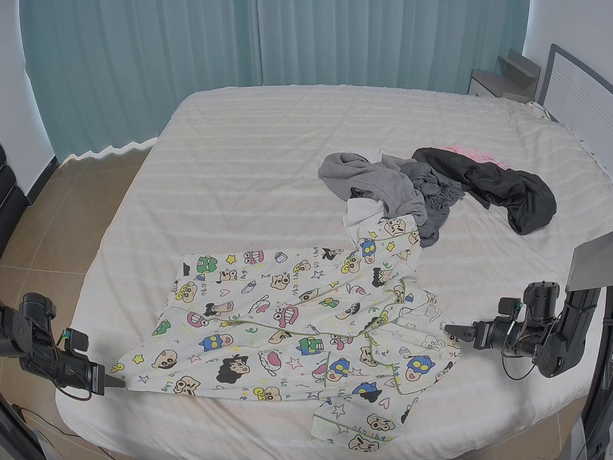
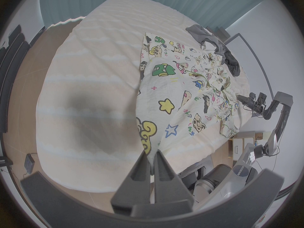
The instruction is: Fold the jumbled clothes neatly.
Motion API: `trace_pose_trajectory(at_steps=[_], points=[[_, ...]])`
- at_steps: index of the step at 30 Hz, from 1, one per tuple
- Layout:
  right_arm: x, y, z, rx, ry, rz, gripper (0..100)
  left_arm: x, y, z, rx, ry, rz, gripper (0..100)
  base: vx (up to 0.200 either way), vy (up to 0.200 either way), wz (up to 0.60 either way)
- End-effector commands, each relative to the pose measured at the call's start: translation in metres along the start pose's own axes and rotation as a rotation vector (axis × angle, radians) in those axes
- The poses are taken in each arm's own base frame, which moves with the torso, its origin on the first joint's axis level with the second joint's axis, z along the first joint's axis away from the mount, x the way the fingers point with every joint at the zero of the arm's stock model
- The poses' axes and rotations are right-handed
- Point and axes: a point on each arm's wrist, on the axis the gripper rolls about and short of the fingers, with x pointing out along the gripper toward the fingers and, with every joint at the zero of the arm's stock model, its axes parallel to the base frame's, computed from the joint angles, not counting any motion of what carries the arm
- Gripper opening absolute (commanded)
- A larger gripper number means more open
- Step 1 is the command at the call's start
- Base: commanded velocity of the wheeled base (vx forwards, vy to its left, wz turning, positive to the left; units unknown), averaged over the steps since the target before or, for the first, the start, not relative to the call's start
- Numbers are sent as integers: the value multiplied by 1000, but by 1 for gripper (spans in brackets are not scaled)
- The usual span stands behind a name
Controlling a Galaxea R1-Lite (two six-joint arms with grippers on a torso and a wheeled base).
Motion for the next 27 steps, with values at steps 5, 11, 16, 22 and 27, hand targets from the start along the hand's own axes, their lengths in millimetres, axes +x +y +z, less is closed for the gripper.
trace_pose_trajectory(at_steps=[5, 11, 16, 22, 27], points=[[0, 0, 0, 1, -1, 4, 100, -2, -5, -22, -25, 41, -13, 0, 0, 0, 0], [1, 2, 0, 0, 1, 8, 100, 0, -7, -29, -41, 65, -24, 0, 0, 0, 0], [1, 7, 1, 14, -1, 23, 100, 0, -9, -32, -51, 56, -65, 100, 0, 0, 0], [0, 8, 5, 22, -39, 31, 100, -2, -7, -31, -57, 30, -58, 100, 0, 0, 0], [1, 8, 6, 19, -43, 33, 100, -9, 0, -5, -20, -74, -53, 100, 0, 0, 0]])
